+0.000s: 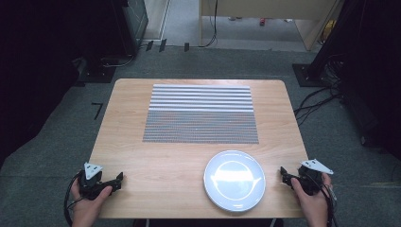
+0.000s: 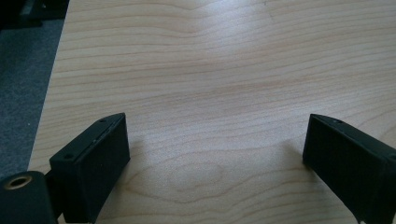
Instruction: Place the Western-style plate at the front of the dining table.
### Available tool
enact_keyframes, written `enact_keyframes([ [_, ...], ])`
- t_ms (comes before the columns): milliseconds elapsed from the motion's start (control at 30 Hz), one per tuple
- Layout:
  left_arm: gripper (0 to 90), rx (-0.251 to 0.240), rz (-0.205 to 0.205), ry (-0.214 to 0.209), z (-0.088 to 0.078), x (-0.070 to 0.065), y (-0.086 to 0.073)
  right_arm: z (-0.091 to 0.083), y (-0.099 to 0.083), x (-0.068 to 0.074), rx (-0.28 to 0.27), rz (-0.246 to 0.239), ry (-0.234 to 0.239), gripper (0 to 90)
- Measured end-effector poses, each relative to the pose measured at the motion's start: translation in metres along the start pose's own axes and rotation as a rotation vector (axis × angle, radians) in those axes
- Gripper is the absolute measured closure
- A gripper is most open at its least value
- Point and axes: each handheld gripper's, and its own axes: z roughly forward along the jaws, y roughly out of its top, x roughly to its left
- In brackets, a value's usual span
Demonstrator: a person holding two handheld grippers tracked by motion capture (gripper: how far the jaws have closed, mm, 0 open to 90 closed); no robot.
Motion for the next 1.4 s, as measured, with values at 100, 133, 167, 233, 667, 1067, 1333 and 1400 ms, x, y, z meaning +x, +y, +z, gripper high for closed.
enact_keyframes([
  [100,6.9,0.000,0.000,0.000,0.000,0.000,0.000,0.000,0.000,0.000,0.001,0.005,-0.003,13.5],
  [133,6.9,0.000,0.000,0.000,0.000,0.000,0.000,0.000,0.000,0.000,0.001,0.008,-0.004,13.5],
  [167,6.9,0.000,0.000,0.000,0.000,0.000,0.000,0.000,0.000,0.000,0.001,0.008,-0.006,13.6],
  [233,6.9,0.000,0.000,0.000,0.000,0.000,0.000,-0.001,0.000,0.001,-0.005,0.019,-0.012,15.5],
  [667,7.4,0.001,0.003,-0.002,-0.001,0.000,0.000,-0.019,0.007,0.016,-0.059,0.045,0.054,22.2],
  [1067,7.4,0.001,0.002,-0.002,-0.001,0.000,0.000,-0.032,0.013,0.033,-0.105,0.058,0.109,29.5],
  [1333,7.7,0.002,0.003,-0.003,-0.001,0.000,0.000,-0.039,0.012,0.040,-0.137,0.059,0.150,39.1],
  [1400,7.7,0.003,0.003,-0.002,-0.001,0.000,0.000,-0.041,0.011,0.042,-0.135,0.064,0.160,41.5],
])
